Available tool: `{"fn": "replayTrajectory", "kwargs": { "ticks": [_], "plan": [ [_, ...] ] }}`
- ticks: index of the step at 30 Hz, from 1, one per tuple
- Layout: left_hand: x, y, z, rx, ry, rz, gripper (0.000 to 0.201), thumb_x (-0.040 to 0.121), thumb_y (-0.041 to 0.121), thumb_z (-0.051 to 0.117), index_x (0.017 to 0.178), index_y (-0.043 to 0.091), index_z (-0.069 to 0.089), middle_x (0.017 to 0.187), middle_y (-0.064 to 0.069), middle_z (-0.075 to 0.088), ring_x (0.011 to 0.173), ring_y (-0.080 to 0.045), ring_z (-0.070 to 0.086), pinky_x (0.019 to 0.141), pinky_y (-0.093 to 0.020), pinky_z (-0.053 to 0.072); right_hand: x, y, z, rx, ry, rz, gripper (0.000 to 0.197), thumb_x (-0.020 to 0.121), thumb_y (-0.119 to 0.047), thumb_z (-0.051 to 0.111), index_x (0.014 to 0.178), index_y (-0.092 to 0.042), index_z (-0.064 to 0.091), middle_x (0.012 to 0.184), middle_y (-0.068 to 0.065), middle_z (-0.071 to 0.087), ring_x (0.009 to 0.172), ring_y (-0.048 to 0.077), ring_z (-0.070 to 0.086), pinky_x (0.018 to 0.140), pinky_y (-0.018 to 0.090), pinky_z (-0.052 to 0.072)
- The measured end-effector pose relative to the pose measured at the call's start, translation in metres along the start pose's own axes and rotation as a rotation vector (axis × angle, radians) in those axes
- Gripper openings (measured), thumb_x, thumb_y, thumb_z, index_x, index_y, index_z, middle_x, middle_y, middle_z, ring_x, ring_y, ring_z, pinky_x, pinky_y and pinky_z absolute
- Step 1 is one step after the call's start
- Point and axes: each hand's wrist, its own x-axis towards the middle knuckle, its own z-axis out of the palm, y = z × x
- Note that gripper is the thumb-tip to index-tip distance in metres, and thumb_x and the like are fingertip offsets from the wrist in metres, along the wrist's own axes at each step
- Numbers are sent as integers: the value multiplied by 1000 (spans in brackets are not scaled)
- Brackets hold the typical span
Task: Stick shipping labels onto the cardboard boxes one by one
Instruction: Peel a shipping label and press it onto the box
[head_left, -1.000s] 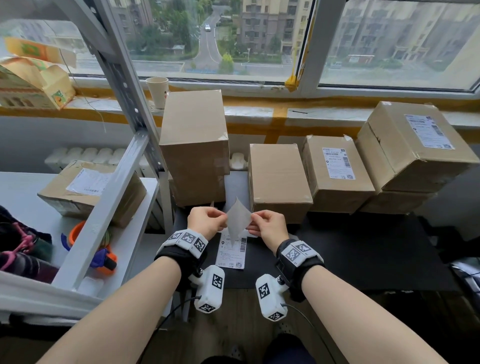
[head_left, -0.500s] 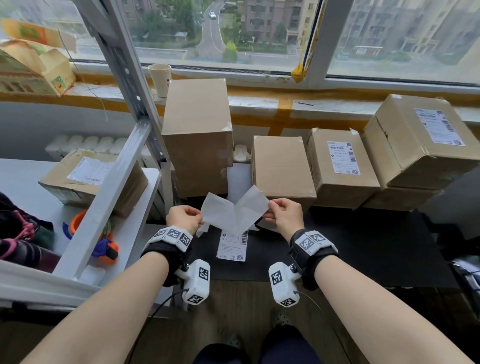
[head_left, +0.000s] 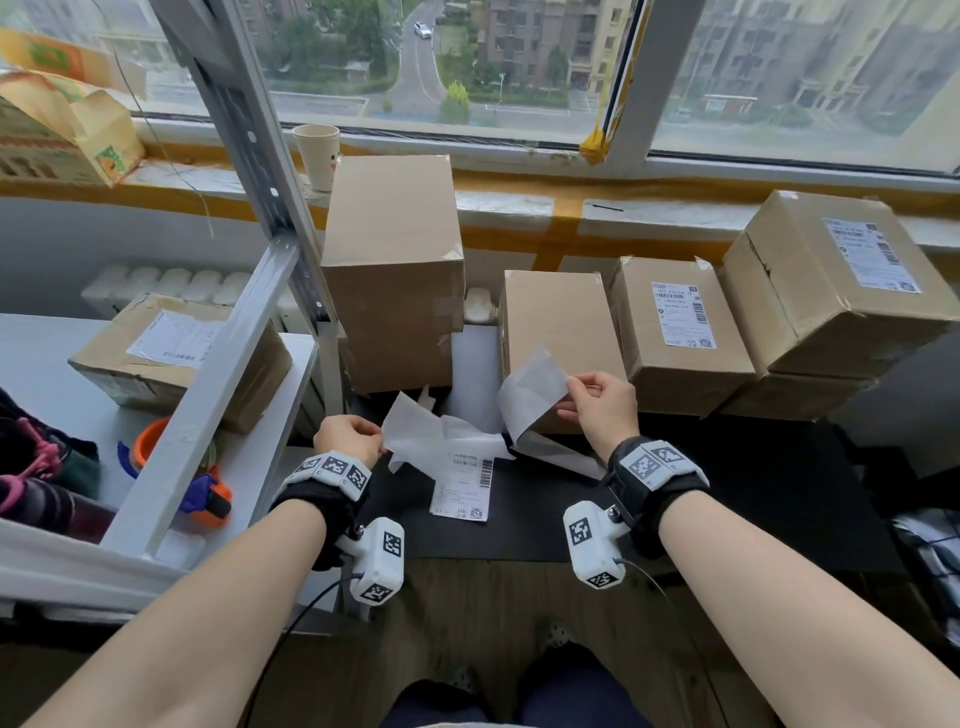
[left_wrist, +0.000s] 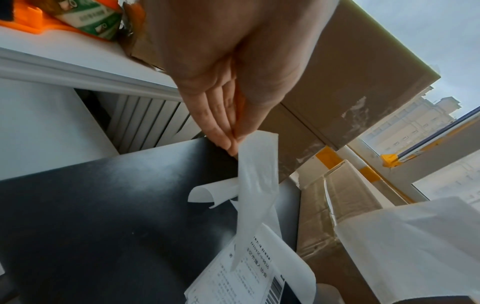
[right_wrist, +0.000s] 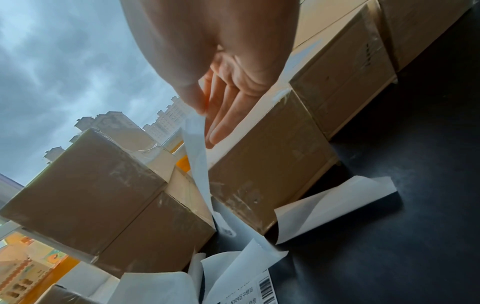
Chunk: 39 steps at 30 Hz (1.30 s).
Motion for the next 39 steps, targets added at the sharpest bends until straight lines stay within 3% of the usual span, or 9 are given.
{"fn": "replayTrajectory", "kwargs": {
  "ticks": [5, 7, 10, 17, 22, 27, 32, 37, 39],
  "plan": [
    [6, -7, 11, -43, -115, -56, 24, 74, -3, 70, 58, 14, 65, 59, -7, 66, 60, -20, 68, 76, -32, 59, -2, -9, 4, 27, -65, -28, 10, 93, -8, 53, 93, -1, 60, 76, 11, 65, 61, 13, 65, 57, 17, 57],
    [4, -8, 18, -93, -193, -68, 22, 75, -7, 69, 62, 10, 64, 60, -9, 64, 46, -12, 63, 62, -26, 59, -2, -10, 9, 40, -67, -29, 9, 93, -8, 54, 93, -1, 60, 76, 13, 64, 54, 7, 64, 55, 17, 56],
    [3, -7, 32, -160, -289, -83, 16, 75, -13, 64, 75, 2, 62, 67, -13, 61, 54, -19, 62, 46, -16, 54, -2, -11, 17, 31, -84, -29, 8, 93, -8, 54, 92, -3, 60, 78, 15, 65, 51, 4, 64, 56, 18, 57],
    [9, -10, 53, -47, -311, -73, 17, 76, -12, 61, 80, 3, 64, 66, -11, 62, 62, -25, 64, 68, -33, 58, -8, -15, 26, 1, -147, -15, 8, 94, -8, 53, 89, -4, 59, 71, 9, 64, 50, 5, 63, 50, 18, 55],
    [15, -10, 47, 78, -348, -6, 11, 78, 4, 67, 86, 11, 65, 76, -10, 64, 75, -26, 64, 81, -35, 56, -11, -20, 30, -59, -183, -34, 15, 94, -10, 52, 80, -12, 57, 65, 4, 63, 48, 5, 61, 44, 20, 50],
    [9, 13, 30, 51, -375, 70, 11, 84, 4, 62, 93, 1, 65, 67, -11, 57, 62, -25, 56, 61, -30, 48, -14, -26, 38, -57, -200, -72, 17, 94, -9, 53, 78, -11, 57, 62, 5, 61, 45, 4, 61, 39, 17, 46],
    [-5, 57, 15, 1, -423, 191, 6, 87, 5, 60, 92, 6, 63, 68, -6, 57, 58, -18, 56, 45, -18, 47, -16, -35, 41, -90, -261, -109, 10, 94, -9, 53, 87, -7, 59, 69, 7, 62, 56, 14, 63, 43, 19, 49],
    [-17, 86, 4, -71, -432, 222, 8, 92, 9, 53, 95, 7, 60, 71, -6, 60, 55, -16, 53, 53, -24, 46, -21, -46, 43, -100, -321, -153, 9, 94, -8, 54, 88, -7, 60, 70, 8, 61, 58, 18, 64, 53, 20, 53],
    [-21, 95, -1, -86, -420, 208, 14, 95, 15, 49, 90, 7, 59, 70, -6, 60, 55, -17, 54, 48, -22, 47, -25, -50, 43, -121, -352, -183, 9, 93, -7, 54, 90, -4, 62, 74, 9, 63, 62, 19, 65, 56, 18, 54]
  ]
}}
